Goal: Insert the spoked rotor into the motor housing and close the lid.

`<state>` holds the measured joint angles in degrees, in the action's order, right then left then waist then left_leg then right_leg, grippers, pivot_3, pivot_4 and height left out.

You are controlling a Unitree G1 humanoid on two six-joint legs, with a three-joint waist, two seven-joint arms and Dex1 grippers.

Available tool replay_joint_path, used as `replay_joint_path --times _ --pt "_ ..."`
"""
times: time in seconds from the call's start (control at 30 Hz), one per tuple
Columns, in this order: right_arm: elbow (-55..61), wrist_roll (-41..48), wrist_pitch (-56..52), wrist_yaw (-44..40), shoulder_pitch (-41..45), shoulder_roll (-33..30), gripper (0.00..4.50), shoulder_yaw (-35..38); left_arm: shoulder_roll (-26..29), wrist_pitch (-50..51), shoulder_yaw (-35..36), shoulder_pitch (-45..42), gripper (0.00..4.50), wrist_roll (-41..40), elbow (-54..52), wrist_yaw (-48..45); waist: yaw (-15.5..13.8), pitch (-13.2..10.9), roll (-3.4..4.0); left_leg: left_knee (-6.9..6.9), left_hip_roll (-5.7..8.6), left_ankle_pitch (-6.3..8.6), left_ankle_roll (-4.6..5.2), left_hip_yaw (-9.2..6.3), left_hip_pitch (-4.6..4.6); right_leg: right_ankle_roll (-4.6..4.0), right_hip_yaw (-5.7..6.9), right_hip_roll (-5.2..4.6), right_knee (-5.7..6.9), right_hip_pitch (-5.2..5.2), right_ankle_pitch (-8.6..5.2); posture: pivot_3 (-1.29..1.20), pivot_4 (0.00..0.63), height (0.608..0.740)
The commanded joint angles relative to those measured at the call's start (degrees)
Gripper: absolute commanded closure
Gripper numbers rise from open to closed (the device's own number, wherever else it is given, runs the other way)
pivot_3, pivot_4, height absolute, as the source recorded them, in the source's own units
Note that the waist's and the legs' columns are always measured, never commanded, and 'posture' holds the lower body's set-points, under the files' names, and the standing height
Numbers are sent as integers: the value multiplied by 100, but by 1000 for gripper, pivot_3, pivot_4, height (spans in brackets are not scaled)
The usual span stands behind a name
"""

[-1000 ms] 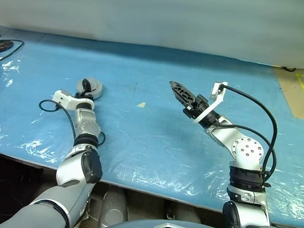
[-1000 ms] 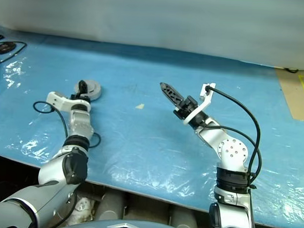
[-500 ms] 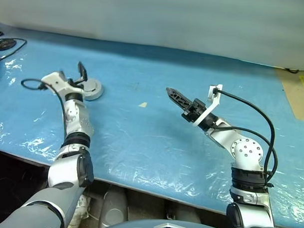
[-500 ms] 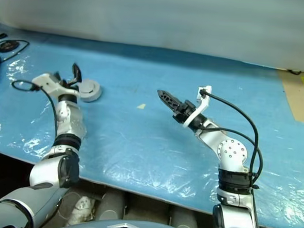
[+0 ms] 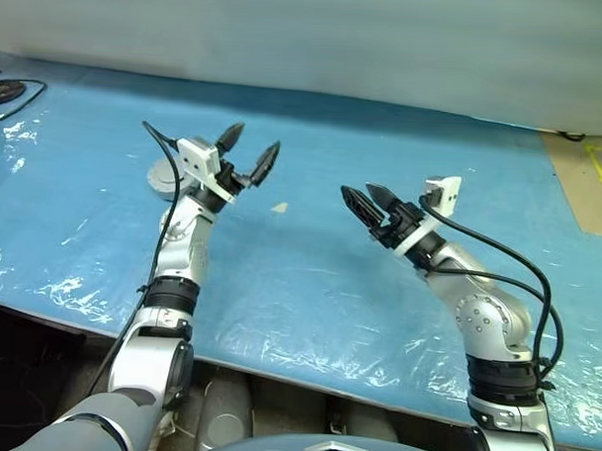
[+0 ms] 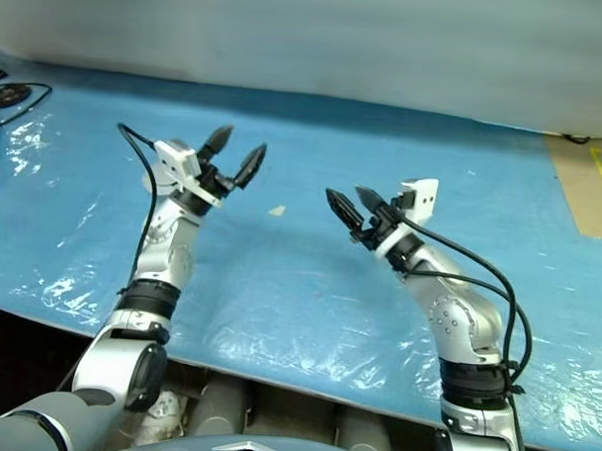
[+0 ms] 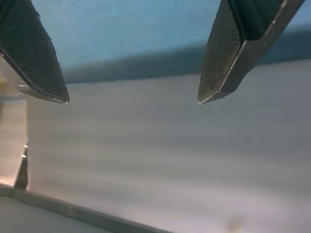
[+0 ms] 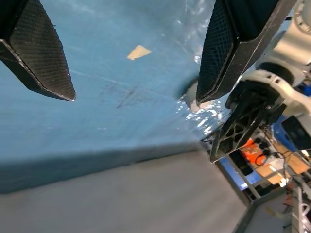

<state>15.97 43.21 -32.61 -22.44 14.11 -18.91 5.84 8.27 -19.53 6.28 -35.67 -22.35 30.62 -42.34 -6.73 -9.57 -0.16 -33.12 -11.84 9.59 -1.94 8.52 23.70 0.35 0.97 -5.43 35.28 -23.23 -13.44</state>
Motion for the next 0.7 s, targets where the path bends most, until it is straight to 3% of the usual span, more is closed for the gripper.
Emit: replay_joint_path --times 0.03,0.17,0.7 --pt "386 -331 288 -294 -50 -250 163 -22 -3 116 -169 59 11 28 -337 -235 0 0 0 0 0 0 0 1 -1 0 -2 0 0 0 0 0 150 740" --pt "423 -838 513 -602 -112 -561 163 -253 36 194 -309 168 11 173 -343 -342 1 0 0 0 0 0 1 3 -10 0 -8 1 2 5 0 0 150 740" --pt "-64 -1845 1220 -1135 -93 -572 163 -576 385 746 -591 541 11 371 -777 -822 119 1 1 0 0 0 3 8 -17 -11 -18 1 4 6 -6 0 150 740"
